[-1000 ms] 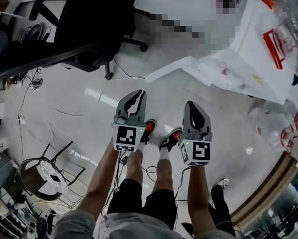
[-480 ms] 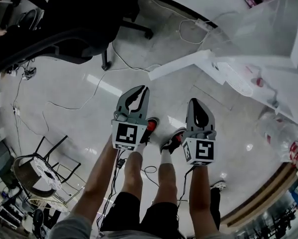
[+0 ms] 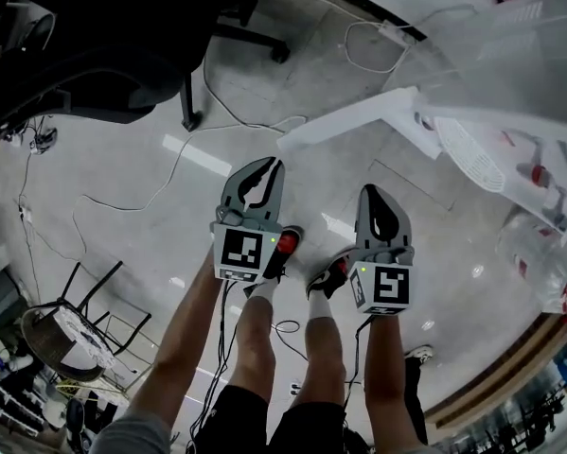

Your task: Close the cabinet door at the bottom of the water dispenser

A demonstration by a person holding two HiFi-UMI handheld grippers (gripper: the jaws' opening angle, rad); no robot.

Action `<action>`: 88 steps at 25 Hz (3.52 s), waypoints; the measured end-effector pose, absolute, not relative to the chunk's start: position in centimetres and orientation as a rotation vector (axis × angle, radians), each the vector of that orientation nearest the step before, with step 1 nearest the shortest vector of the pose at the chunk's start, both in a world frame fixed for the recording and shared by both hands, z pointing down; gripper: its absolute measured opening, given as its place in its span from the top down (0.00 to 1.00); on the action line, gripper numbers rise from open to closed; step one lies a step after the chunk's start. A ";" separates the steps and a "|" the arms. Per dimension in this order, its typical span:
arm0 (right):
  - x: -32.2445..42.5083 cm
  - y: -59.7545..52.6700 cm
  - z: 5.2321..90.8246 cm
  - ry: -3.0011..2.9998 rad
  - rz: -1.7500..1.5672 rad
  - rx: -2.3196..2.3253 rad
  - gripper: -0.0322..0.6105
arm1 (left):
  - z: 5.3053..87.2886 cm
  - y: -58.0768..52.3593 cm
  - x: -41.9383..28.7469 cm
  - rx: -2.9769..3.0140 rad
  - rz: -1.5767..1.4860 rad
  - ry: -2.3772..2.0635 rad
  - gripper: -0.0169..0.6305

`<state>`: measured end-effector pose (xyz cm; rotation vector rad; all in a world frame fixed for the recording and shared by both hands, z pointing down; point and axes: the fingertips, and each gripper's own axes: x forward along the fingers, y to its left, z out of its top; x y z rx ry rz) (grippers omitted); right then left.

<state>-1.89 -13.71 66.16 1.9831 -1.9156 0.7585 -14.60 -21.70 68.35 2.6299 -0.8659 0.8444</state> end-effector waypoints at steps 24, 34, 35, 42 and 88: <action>-0.4 -11.9 68.7 -1.865 0.813 2.006 0.92 | 74.8 -22.5 -12.5 2.616 1.053 -0.728 0.59; 0.4 -10.7 68.5 -1.846 0.813 2.040 0.92 | 75.1 -22.6 -12.6 2.622 1.076 -0.781 0.64; 0.5 -10.5 68.5 -1.844 0.813 2.044 0.92 | 75.1 -22.4 -12.6 2.623 1.079 -0.780 0.64; 0.6 -8.8 68.1 -1.825 0.816 2.080 0.92 | 75.0 -20.7 -12.7 2.615 1.085 -0.782 0.65; 6.6 8.4 67.8 -1.516 0.907 2.426 0.92 | 74.6 -2.4 -1.6 2.783 1.116 -0.273 0.74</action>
